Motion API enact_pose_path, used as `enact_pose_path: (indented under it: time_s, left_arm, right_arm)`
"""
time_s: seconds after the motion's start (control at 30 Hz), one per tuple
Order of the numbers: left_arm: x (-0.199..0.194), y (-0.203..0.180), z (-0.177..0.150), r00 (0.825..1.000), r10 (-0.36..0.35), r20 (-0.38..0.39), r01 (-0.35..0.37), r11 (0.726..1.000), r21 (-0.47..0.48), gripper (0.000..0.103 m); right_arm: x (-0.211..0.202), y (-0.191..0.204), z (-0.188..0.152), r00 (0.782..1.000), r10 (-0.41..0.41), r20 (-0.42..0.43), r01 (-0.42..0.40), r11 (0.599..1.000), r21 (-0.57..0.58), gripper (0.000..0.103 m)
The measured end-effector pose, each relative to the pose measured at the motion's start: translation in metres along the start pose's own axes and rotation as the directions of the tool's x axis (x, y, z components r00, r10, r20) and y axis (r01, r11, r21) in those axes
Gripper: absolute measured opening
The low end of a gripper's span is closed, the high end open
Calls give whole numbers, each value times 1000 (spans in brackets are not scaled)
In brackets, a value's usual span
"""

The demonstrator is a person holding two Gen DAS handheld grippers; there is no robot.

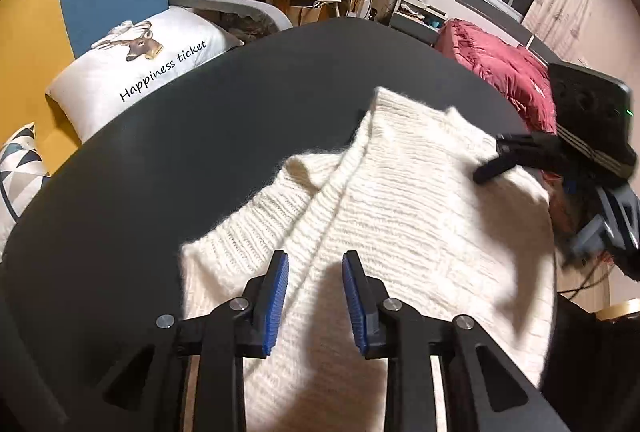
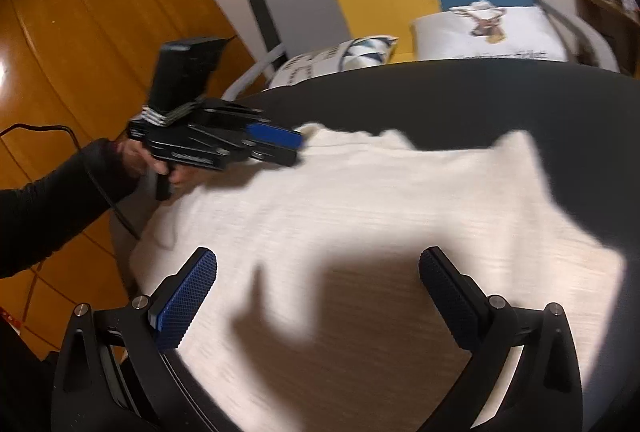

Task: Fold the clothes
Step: 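Pinch the sweater with the left gripper while the right gripper smooths it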

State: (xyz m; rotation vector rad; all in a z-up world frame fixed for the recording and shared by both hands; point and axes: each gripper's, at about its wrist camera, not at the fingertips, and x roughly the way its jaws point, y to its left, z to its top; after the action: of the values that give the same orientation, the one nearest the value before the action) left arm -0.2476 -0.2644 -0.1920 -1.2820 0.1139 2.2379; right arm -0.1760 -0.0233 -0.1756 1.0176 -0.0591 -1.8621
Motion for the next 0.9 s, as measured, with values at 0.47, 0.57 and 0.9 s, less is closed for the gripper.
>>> enact_pose_path:
  time_s: [0.47, 0.57, 0.9]
  left_arm:
    - [12, 4, 11, 982, -179, -65, 176, 983, -50, 32]
    - [11, 2, 11, 983, -172, -61, 168, 983, -78, 31]
    - [-7, -16, -2, 997, -12, 78, 22, 991, -130, 6]
  right_arm:
    - [26, 5, 5, 998, 64, -2, -64, 996, 55, 103]
    - [25, 10, 6, 999, 45, -5, -45, 998, 35, 103]
    - [32, 16, 14, 997, -79, -26, 79, 997, 7, 103]
